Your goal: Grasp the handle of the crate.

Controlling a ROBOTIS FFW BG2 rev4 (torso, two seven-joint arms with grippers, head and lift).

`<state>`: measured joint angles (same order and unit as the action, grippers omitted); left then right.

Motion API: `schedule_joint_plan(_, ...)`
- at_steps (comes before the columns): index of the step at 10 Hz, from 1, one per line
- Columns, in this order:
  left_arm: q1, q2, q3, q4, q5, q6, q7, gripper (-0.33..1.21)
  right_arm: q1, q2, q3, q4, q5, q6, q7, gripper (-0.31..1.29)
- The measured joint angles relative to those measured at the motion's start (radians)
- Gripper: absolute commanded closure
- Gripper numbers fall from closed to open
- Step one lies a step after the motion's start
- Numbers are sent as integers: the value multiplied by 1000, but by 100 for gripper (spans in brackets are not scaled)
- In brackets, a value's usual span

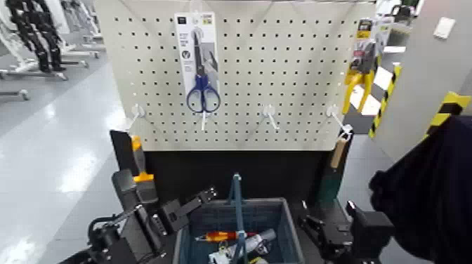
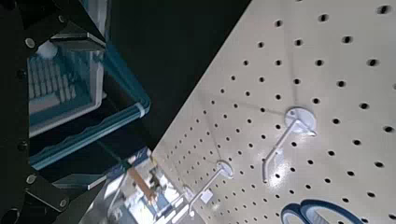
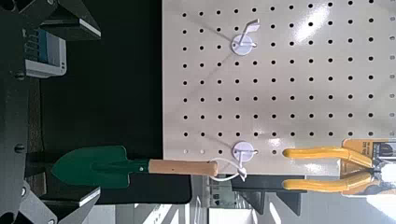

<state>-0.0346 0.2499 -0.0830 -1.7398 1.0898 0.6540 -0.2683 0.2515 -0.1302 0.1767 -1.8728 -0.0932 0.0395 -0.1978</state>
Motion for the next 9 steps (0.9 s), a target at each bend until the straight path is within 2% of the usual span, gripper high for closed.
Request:
schedule_joint_plan(4, -110, 20, -78, 193, 223, 57, -130, 29, 0, 1, 0, 4, -5, -9, 0, 14)
schedule_joint_plan(9, -214, 40, -178, 350, 431, 124, -129, 29, 0, 3, 1, 11, -11, -25, 0, 14)
